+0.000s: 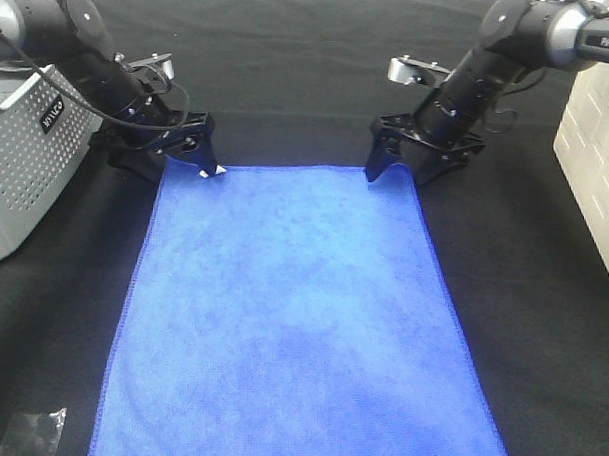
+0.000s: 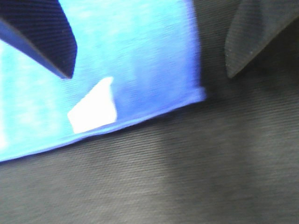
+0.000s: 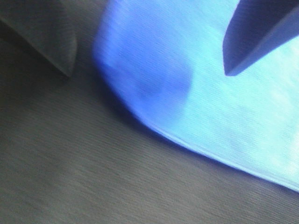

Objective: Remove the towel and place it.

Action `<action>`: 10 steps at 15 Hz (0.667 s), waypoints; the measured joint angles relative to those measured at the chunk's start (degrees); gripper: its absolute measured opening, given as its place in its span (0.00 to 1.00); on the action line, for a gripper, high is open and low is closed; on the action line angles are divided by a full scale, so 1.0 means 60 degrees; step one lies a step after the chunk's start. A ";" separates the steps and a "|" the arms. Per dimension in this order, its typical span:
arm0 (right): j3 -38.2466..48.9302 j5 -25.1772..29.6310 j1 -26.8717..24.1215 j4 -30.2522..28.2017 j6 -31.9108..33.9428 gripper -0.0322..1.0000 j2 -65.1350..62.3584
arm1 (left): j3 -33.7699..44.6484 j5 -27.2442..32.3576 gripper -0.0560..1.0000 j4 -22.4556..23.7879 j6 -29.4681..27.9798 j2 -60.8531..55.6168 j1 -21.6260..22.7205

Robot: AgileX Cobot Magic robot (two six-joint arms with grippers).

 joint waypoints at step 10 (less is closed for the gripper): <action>0.0000 -0.0353 0.0325 -0.0010 -0.0191 0.59 0.0076 | 0.0000 -0.0057 0.62 -0.0010 0.0095 0.0038 -0.0420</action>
